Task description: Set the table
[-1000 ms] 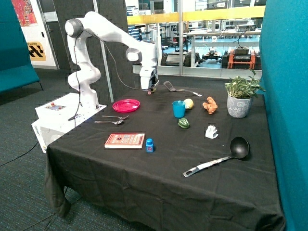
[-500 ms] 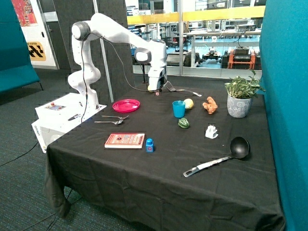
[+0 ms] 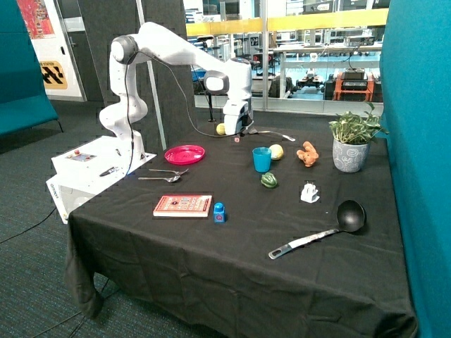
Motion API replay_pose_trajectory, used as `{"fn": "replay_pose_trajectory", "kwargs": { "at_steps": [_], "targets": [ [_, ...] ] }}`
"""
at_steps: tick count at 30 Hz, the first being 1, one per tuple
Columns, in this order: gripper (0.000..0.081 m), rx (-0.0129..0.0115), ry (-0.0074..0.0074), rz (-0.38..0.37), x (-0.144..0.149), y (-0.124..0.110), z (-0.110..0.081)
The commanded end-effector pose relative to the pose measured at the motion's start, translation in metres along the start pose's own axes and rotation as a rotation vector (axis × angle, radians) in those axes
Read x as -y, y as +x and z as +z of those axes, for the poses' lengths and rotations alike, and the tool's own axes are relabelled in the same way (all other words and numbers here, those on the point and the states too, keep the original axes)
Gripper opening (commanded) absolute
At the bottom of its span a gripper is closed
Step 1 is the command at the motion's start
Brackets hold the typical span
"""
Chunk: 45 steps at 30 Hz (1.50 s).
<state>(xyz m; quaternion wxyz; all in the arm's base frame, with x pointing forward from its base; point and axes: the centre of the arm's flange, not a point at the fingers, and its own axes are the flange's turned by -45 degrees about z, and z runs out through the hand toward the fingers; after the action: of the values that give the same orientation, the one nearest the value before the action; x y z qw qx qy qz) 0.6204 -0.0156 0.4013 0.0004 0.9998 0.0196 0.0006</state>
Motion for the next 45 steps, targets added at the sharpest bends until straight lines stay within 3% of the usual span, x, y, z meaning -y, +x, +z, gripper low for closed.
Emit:
{"fn": "replay_pose_trajectory", "kwargs": {
  "at_steps": [1,22,38,45],
  "targets": [
    [0.0402,0.0012,0.0008,0.025,-0.004,0.015,0.006],
    [0.0405,0.0012,0.0008,0.037,-0.008,0.047,0.013],
    [0.0413,0.0012,0.0008,0.036,-0.004,0.056,0.041],
    [0.0418,0.0012,0.0008,0.028,-0.006,0.064,0.036]
  ]
}}
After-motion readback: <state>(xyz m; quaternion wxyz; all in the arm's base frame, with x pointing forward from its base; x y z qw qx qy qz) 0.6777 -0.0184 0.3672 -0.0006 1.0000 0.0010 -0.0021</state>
